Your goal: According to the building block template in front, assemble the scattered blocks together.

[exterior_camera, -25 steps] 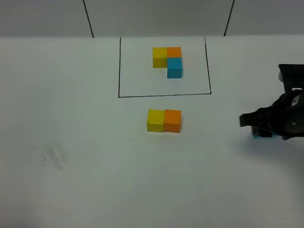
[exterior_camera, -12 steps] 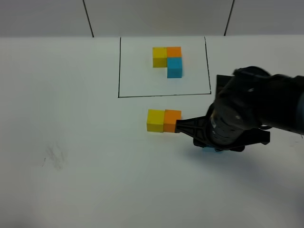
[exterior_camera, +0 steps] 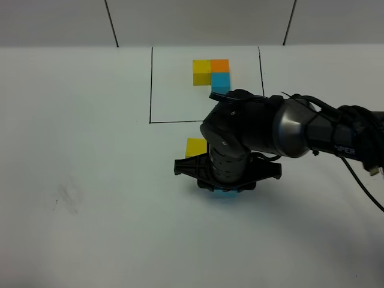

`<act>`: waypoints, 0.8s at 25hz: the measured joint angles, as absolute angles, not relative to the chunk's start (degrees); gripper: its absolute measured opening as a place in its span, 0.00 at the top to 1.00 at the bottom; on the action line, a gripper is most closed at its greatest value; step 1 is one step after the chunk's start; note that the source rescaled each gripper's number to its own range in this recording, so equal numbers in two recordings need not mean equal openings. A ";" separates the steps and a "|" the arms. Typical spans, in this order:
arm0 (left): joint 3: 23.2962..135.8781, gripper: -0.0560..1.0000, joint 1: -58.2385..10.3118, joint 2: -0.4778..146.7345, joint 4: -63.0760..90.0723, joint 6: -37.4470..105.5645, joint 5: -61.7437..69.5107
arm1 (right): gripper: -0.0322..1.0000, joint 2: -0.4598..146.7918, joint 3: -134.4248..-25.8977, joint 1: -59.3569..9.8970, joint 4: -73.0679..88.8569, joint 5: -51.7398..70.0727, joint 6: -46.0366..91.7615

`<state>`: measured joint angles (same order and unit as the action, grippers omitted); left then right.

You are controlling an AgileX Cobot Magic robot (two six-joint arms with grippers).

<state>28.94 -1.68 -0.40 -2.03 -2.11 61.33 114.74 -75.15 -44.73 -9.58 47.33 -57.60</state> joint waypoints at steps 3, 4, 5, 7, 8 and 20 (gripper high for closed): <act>28.94 0.31 -1.68 -0.40 -2.03 -2.11 61.33 | 0.95 117.27 -78.10 -44.73 -9.17 48.15 -56.90; 28.94 0.31 -1.68 -0.40 -2.03 -2.11 61.33 | 0.95 117.80 -78.77 -44.73 -9.26 48.28 -56.85; 28.94 0.31 -1.68 -0.40 -2.03 -2.11 61.33 | 0.95 118.40 -79.46 -44.73 -9.34 48.47 -56.85; 28.94 0.31 -1.68 -0.40 -2.03 -2.11 61.33 | 0.95 119.58 -80.53 -44.73 -9.83 48.61 -56.85; 28.94 0.31 -1.68 -0.40 -2.03 -2.11 61.33 | 0.95 120.10 -80.92 -44.73 -10.21 48.73 -56.85; 28.94 0.31 -1.68 -0.40 -2.08 -2.11 61.33 | 0.95 123.97 -84.19 -44.40 -11.09 50.50 -56.43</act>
